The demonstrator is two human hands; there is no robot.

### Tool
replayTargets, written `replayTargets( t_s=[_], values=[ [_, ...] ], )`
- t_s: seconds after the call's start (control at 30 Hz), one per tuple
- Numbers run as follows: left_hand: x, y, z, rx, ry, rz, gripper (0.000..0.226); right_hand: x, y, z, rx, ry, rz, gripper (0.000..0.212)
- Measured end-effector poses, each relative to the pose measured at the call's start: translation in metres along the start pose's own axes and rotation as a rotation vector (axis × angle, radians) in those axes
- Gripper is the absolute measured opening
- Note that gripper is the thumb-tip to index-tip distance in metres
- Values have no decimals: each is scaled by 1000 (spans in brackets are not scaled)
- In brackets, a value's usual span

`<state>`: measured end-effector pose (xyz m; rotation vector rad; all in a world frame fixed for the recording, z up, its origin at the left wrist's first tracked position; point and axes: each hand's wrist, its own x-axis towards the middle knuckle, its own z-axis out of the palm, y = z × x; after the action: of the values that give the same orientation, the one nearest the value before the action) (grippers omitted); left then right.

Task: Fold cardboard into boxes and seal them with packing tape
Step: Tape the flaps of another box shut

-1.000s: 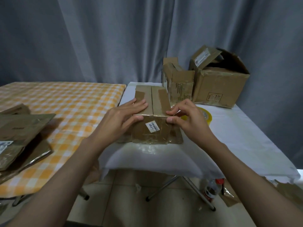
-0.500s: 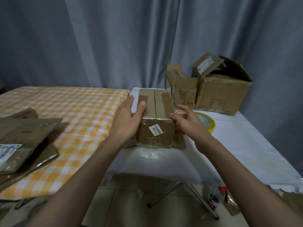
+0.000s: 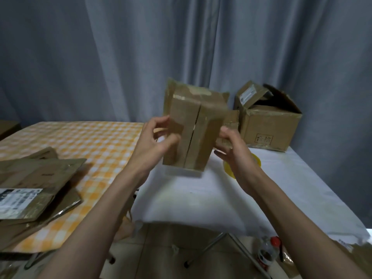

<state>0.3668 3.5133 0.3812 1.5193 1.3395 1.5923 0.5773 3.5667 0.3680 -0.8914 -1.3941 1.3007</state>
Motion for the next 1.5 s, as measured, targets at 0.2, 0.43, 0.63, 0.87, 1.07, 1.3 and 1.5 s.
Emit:
replayTargets(
  t_s=[0.2,0.43,0.63,0.87,1.07,1.3,1.5],
  values=[
    [-1,-18,2,71,21,-202,72,-5,17,-8,-43,-139,61,66],
    [-5,-34,10,202,-95,-68,95,-8,26,-18,-193,-112,62,57],
    [-15,-37,26,543,-167,60,95,-9,27,-13,-717,-49,-163,63],
    [-25,-42,40,1027,-340,81,115,-19,35,-5,-1047,-219,-210,86],
    [-15,-43,38,1114,-255,152,109,-6,36,-8,-1130,-238,-206,89],
    [46,-59,33,1035,-225,25,109,62,33,19,-1154,-183,-135,89],
    [127,-93,44,1050,-332,36,99,140,35,32,-1449,-111,-100,65]
  ],
)
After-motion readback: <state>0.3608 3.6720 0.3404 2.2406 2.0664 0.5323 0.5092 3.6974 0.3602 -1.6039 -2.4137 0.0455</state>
